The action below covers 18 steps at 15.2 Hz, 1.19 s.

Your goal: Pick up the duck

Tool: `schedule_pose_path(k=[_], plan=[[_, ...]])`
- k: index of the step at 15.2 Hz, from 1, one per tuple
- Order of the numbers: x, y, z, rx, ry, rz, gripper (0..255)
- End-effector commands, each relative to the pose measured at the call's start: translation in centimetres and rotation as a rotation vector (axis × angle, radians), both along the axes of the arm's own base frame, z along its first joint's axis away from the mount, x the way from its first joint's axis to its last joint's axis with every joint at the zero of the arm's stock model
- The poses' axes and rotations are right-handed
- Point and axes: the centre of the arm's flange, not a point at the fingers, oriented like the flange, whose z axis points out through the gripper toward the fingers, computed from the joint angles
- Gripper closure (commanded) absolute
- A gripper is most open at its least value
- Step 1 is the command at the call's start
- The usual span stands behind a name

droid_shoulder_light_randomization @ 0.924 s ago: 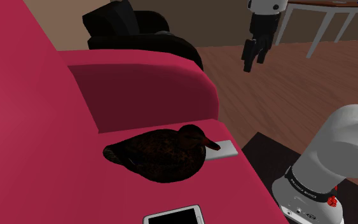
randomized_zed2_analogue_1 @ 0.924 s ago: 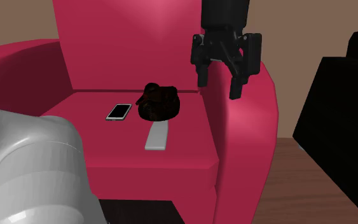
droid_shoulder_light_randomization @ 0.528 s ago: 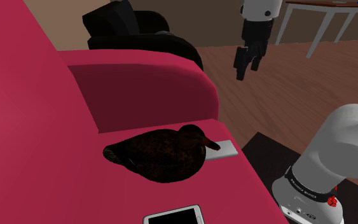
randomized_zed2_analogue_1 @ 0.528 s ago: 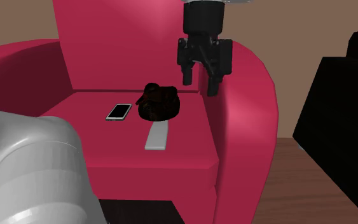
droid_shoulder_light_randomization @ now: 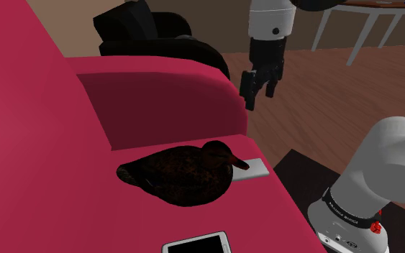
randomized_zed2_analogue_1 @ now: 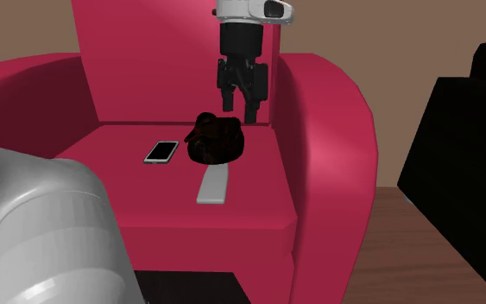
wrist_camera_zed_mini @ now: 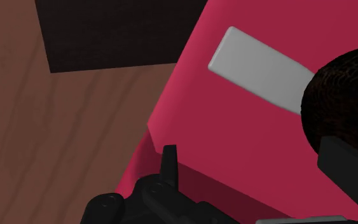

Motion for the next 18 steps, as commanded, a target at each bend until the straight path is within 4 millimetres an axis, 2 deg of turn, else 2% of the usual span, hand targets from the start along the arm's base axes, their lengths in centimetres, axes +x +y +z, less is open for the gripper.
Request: schedule_pose_path(k=[1,12,18], plan=[[-0.1,2.6,-0.5,0.005,0.007,-0.004,0],[-0.1,16.4,-3.1,0.027,0.041,-0.018,0],[-0.1,16.4,-6.3,0.027,0.041,-0.018,0]])
